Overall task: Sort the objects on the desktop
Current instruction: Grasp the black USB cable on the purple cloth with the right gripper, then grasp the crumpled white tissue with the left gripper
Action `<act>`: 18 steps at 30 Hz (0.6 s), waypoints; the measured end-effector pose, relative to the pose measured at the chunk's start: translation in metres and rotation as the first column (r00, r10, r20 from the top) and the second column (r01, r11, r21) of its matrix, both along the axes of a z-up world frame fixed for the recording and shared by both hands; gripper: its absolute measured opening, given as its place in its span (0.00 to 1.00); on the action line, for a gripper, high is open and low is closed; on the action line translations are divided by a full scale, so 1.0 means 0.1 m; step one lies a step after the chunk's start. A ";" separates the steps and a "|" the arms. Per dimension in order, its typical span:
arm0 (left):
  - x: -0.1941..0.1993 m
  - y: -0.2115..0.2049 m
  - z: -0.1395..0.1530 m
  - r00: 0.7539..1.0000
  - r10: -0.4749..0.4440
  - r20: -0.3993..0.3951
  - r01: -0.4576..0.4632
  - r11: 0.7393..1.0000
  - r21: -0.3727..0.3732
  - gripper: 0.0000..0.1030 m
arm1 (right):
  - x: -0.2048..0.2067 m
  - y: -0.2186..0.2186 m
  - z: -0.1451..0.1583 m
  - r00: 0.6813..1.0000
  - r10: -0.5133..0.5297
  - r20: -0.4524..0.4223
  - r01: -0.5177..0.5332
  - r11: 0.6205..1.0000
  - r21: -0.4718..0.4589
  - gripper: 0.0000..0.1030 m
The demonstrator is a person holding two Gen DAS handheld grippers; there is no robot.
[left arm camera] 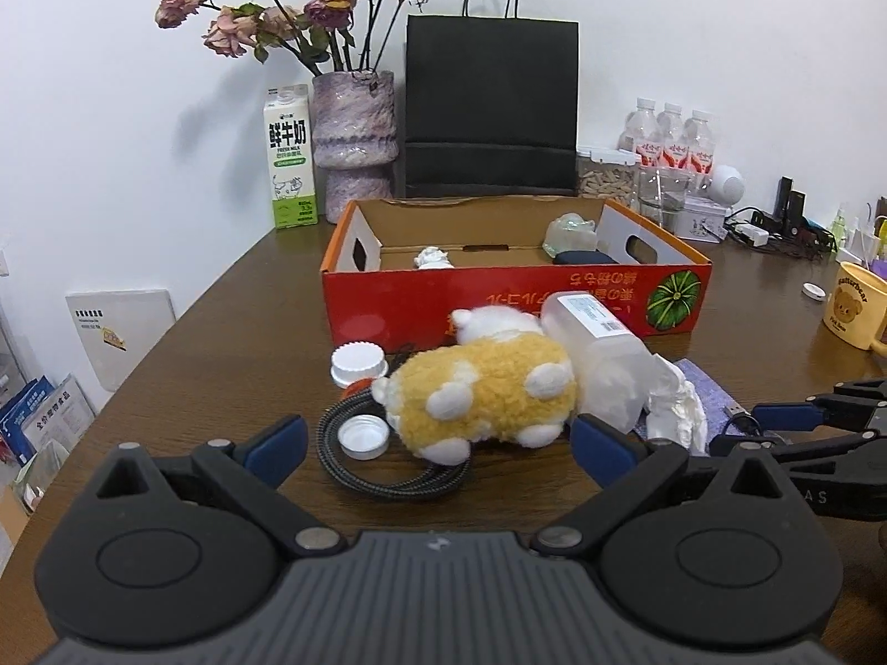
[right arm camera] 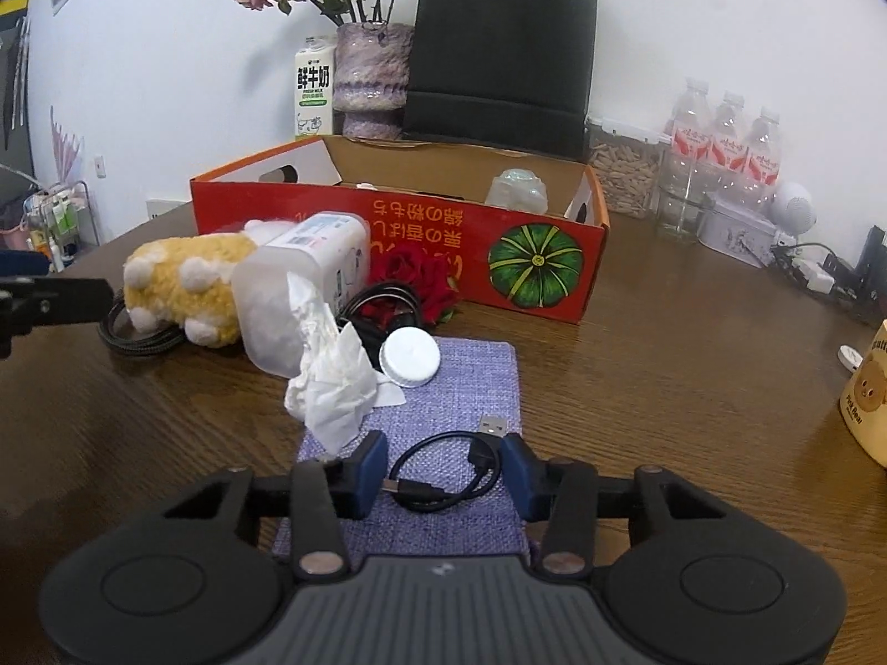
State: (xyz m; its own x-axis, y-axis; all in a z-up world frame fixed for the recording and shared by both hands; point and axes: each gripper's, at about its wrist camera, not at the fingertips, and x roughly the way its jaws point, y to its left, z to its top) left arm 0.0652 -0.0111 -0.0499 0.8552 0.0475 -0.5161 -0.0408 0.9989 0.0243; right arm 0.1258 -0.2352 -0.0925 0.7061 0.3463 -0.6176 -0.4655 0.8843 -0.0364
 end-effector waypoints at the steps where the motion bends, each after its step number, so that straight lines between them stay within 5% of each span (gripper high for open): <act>1: 0.00 -0.01 0.00 1.000 -0.001 -0.002 0.001 1.000 -0.002 1.00 | 0.01 0.00 0.00 1.000 -0.002 -0.002 0.002 1.000 0.003 0.42; 18: 0.12 -0.65 0.04 0.991 -0.133 -0.010 0.134 0.991 0.026 1.00 | -0.03 -0.21 0.15 0.999 0.002 0.043 -0.004 0.998 0.060 0.41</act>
